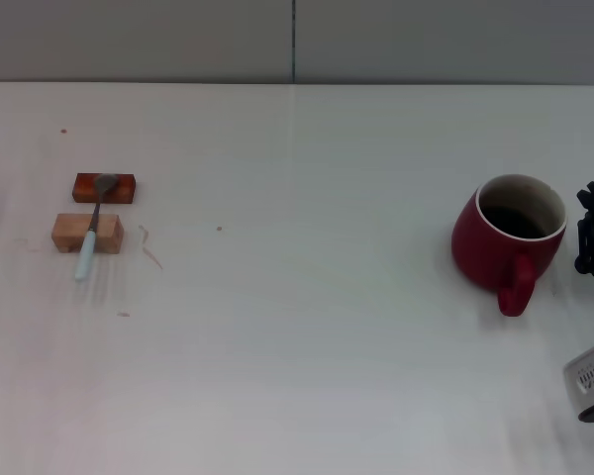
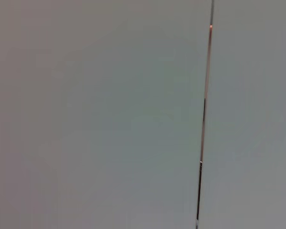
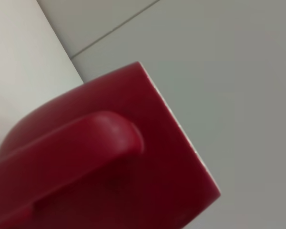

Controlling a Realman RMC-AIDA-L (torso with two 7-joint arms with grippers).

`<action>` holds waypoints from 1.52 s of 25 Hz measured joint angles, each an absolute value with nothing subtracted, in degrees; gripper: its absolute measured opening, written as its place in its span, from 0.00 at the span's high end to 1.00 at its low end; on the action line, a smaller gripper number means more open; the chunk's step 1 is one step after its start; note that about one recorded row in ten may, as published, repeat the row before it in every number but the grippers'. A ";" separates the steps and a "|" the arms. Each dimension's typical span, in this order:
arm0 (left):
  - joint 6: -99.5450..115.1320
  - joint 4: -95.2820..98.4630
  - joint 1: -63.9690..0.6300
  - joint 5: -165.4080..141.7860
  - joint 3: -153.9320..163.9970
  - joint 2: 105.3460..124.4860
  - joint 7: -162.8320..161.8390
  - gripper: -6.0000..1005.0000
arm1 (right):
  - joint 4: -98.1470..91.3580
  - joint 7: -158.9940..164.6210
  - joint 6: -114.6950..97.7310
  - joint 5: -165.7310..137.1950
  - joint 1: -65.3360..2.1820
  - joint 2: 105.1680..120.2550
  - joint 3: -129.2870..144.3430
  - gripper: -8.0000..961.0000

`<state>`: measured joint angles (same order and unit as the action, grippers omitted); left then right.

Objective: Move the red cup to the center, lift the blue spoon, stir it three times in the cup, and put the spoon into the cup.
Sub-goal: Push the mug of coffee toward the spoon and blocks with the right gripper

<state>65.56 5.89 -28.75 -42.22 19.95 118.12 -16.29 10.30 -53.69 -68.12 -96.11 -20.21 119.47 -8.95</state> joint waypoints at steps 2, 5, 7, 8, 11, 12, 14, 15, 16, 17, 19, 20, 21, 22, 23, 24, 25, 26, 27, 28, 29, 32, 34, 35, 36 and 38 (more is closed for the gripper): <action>65.56 5.89 -28.66 -42.21 19.95 118.12 -16.29 0.17 | 10.76 -53.75 -68.11 -96.22 -20.03 119.49 -8.94 0.91; 65.56 5.89 -28.59 -42.19 19.95 118.12 -16.30 0.17 | 11.62 -54.07 -68.11 -96.26 -19.81 119.53 -8.66 0.91; 65.57 5.89 -28.53 -42.18 19.95 118.12 -16.30 0.17 | 12.34 -54.78 -68.08 -96.28 -19.71 119.53 -8.42 0.91; 65.60 5.89 -28.49 -42.18 19.95 118.12 -16.30 0.17 | 12.90 -55.25 -68.05 -96.28 -19.67 119.53 -8.33 0.91; 65.67 5.89 -28.34 -42.27 19.95 118.12 -16.31 0.17 | 14.59 -56.43 -68.01 -96.29 -19.39 119.53 -8.29 0.91; 65.67 5.89 -28.34 -42.27 19.95 118.12 -16.31 0.17 | 14.59 -56.43 -68.01 -96.29 -19.39 119.53 -8.29 0.91; 65.82 5.89 -28.30 -42.30 19.95 118.12 -16.32 0.17 | 15.06 -56.51 -68.01 -96.30 -19.32 119.53 -8.19 0.91; 65.82 5.89 -28.30 -42.30 19.95 118.12 -16.32 0.17 | 15.23 -56.51 -68.01 -96.31 -19.31 119.53 -8.07 0.91; 65.89 5.89 -28.27 -42.28 19.95 118.12 -16.33 0.17 | 15.45 -56.52 -68.01 -96.31 -19.31 119.53 -7.89 0.91; 65.89 5.89 -28.27 -42.28 19.95 118.12 -16.33 0.17 | 15.76 -56.52 -68.01 -96.32 -19.31 119.55 -7.76 0.91; 65.96 5.89 -28.23 -42.27 19.95 118.10 -16.34 0.17 | 16.31 -56.53 -68.00 -96.33 -19.32 119.57 -7.61 0.91; 66.00 5.89 -28.22 -42.27 19.95 118.07 -16.34 0.17 | 16.62 -56.53 -67.94 -96.33 -19.37 119.57 -7.60 0.91; 66.03 5.89 -28.22 -42.27 19.95 118.07 -16.34 0.17 | 17.42 -56.54 -67.62 -96.34 -19.59 119.58 -7.58 0.91; 66.05 5.89 -28.20 -42.27 19.95 118.06 -16.34 0.17 | 17.42 -56.54 -67.62 -96.34 -19.59 119.58 -7.58 0.91; 66.06 5.90 -28.18 -42.28 19.95 118.06 -16.34 0.17 | 17.65 -56.54 -67.44 -96.35 -19.67 119.59 -7.58 0.91; 66.08 5.92 -28.16 -42.29 19.95 118.05 -16.34 0.17 | 17.96 -56.55 -67.13 -96.39 -19.89 119.59 -7.57 0.91; 66.10 5.94 -28.13 -42.29 19.95 118.04 -16.34 0.17 | 18.31 -56.55 -66.80 -96.43 -20.09 119.60 -7.57 0.91; 66.14 5.95 -28.09 -42.27 19.95 118.03 -16.34 0.17 | 19.07 -56.56 -66.26 -96.47 -20.55 119.61 -7.55 0.91; 66.14 5.95 -28.09 -42.27 19.95 118.03 -16.34 0.17 | 19.07 -56.56 -66.26 -96.47 -20.55 119.61 -7.55 0.91; 66.16 5.96 -28.07 -42.24 19.95 118.03 -16.34 0.17 | 19.45 -56.57 -66.02 -96.48 -20.78 119.61 -7.55 0.91; 66.17 5.97 -28.05 -42.22 19.95 118.04 -16.34 0.17 | 19.87 -56.57 -65.81 -96.49 -21.07 119.62 -7.55 0.91; 66.18 5.98 -27.95 -42.17 19.95 118.03 -16.34 0.17 | 21.03 -56.59 -65.51 -96.50 -21.91 119.62 -7.55 0.91; 66.18 5.98 -27.91 -42.17 19.95 118.03 -16.34 0.17 | 21.70 -56.59 -65.23 -96.51 -22.52 119.62 -7.55 0.91; 66.18 5.98 -27.91 -42.17 19.94 118.03 -16.34 0.17 | 22.08 -56.60 -65.06 -96.51 -22.91 119.62 -7.56 0.91; 66.18 5.98 -27.91 -42.17 19.90 118.03 -16.34 0.17 | 22.82 -56.60 -64.68 -96.51 -23.69 119.66 -7.56 0.91; 66.18 5.98 -27.91 -42.17 19.87 118.03 -16.34 0.17 | 23.15 -56.60 -64.37 -96.51 -24.13 119.68 -7.56 0.91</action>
